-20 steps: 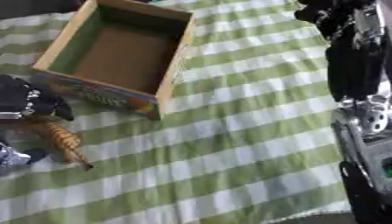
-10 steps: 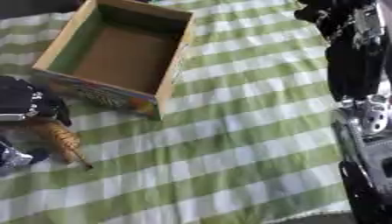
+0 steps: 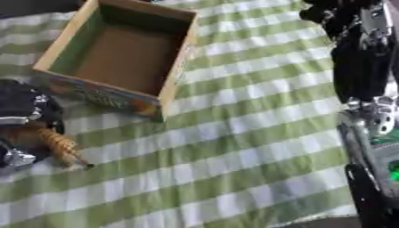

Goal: Pick up objects on the table and place them in the box.

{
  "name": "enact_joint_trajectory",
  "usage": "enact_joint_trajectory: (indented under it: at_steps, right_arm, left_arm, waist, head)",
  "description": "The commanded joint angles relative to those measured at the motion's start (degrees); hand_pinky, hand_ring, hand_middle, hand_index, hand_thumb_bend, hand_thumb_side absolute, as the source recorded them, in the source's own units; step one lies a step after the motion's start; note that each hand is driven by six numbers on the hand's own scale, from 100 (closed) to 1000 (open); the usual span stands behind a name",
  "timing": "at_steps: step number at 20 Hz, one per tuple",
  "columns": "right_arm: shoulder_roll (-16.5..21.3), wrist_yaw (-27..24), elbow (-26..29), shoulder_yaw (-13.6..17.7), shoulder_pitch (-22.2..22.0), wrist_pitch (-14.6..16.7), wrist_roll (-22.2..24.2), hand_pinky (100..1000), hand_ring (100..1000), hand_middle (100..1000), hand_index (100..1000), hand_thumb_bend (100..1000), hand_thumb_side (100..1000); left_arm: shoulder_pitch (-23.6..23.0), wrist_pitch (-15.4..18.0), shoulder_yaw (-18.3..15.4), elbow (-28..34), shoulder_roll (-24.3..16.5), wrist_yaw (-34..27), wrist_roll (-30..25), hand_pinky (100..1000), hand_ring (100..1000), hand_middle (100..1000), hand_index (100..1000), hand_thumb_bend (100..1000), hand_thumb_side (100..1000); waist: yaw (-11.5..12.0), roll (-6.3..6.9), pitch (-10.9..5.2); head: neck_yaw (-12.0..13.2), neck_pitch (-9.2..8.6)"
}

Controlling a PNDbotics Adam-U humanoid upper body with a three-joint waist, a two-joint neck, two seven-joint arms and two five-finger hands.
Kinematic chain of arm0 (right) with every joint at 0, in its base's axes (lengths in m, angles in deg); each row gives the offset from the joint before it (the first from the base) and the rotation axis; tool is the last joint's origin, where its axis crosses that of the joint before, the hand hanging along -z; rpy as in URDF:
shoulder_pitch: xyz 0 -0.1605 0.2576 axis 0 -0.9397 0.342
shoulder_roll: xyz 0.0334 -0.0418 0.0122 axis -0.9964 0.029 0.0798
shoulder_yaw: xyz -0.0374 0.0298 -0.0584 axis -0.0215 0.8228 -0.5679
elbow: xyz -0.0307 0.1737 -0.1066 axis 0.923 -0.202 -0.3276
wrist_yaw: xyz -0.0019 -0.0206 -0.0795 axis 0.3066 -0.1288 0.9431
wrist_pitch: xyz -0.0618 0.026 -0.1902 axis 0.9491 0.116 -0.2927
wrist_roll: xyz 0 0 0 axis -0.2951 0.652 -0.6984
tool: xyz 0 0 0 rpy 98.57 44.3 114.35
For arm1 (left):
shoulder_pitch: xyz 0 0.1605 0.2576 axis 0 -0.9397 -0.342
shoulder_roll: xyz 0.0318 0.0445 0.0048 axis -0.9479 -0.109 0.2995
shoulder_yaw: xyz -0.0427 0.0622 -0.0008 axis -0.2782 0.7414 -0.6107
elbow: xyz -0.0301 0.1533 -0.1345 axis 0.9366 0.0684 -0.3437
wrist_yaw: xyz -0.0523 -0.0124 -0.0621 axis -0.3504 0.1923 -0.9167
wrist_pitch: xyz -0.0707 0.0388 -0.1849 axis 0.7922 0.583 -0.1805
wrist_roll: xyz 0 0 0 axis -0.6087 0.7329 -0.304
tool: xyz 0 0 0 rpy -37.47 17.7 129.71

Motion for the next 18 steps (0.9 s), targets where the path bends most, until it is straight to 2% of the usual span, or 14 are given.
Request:
enact_joint_trajectory:
  at_steps: [1,4,10,12,18]
  right_arm:
    - [0.59,-0.17,1.11,0.43,0.49,0.04,0.02,759,800,501,857,100,1000]
    - [0.56,-0.12,1.11,0.44,0.47,0.03,0.01,759,800,501,857,100,1000]
    - [0.51,-0.09,1.11,0.46,0.32,-0.05,0.01,760,801,500,857,100,1000]
    - [0.49,-0.09,1.11,0.47,0.29,-0.1,0.0,760,801,500,857,100,1000]
    - [0.51,-0.18,1.11,0.42,0.35,-0.1,-0.05,760,800,500,854,100,1000]
  left_arm:
    - [1.0,7.46,-0.8,0.53,-1.09,-1.79,-8.38,413,587,442,563,100,205]
    - [0.82,6.9,-0.57,0.24,-1.13,-2.51,-8.4,384,558,404,515,100,177]
    - [1.06,5.41,-1.35,0.98,-1.01,-3.24,-7.45,308,474,290,397,100,264]
    - [0.97,4.66,-1.58,1.25,-1.1,-3.11,-6.39,284,454,263,369,100,268]
    - [0.98,2.73,-2.5,2.73,-1.34,-1.74,-2.8,248,418,240,345,100,272]
  waist:
    - [0.02,-0.36,-0.96]
    - [0.02,-0.39,-0.87]
    - [0.17,-0.47,-0.81]
    - [0.23,-0.49,-0.84]
    - [0.45,-0.45,-1.08]
  head:
    - [0.02,-0.44]
    - [0.04,-0.48]
    - [0.05,-0.51]
    - [0.04,-0.49]
    - [-0.06,-0.3]
